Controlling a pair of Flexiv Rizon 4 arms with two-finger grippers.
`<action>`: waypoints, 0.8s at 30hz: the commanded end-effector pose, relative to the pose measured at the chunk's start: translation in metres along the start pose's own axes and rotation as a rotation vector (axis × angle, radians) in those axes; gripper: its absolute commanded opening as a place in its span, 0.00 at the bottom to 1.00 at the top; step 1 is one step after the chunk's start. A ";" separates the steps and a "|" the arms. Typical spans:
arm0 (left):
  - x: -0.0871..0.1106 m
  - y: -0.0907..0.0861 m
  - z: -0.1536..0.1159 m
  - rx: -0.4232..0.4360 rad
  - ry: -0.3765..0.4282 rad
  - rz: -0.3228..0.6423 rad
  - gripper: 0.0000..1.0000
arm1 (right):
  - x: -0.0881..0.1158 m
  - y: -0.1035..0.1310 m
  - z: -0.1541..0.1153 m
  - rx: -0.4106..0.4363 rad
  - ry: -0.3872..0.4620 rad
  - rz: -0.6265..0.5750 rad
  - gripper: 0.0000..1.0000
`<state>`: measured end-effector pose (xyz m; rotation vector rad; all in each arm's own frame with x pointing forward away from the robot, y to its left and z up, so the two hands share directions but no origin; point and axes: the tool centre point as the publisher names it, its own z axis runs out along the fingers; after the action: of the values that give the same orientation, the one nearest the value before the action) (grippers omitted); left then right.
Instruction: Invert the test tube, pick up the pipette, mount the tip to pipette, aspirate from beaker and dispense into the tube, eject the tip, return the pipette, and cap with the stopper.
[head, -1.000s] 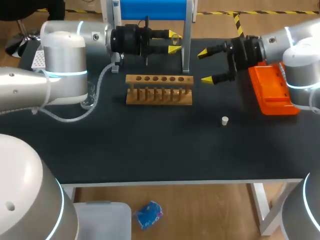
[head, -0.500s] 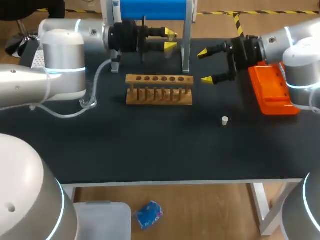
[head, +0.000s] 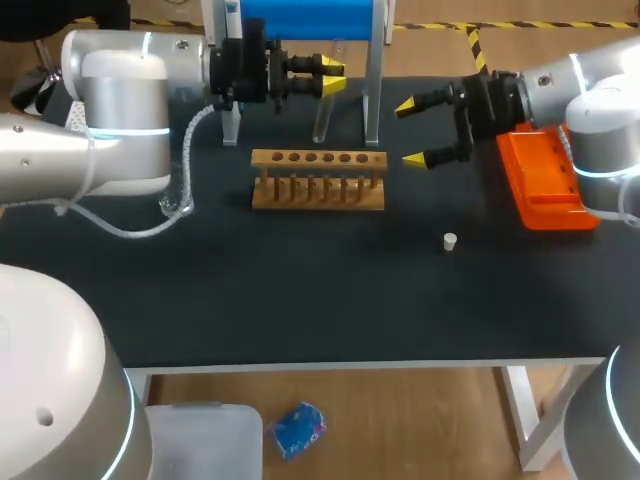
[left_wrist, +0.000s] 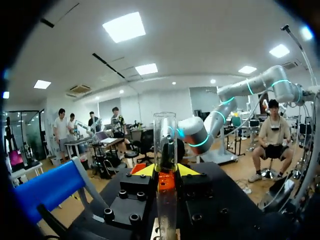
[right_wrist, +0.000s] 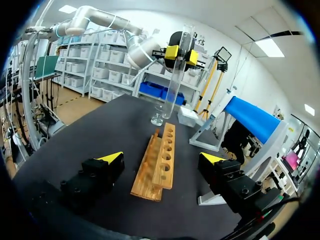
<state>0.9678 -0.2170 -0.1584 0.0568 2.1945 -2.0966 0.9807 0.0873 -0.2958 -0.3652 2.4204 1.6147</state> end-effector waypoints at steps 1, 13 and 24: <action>0.006 -0.002 0.002 0.096 -0.069 0.056 0.00 | 0.000 0.000 0.000 0.001 0.000 -0.001 1.00; 0.007 -0.005 0.006 0.063 -0.080 0.055 0.00 | 0.000 0.000 0.000 0.001 0.000 -0.001 1.00; 0.002 0.009 0.018 -0.034 -0.228 -0.074 0.00 | 0.000 0.000 0.000 0.001 0.000 -0.001 1.00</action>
<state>0.9722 -0.2301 -0.1648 -0.1997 2.1650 -2.0011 0.9807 0.0874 -0.2958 -0.3652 2.4205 1.6147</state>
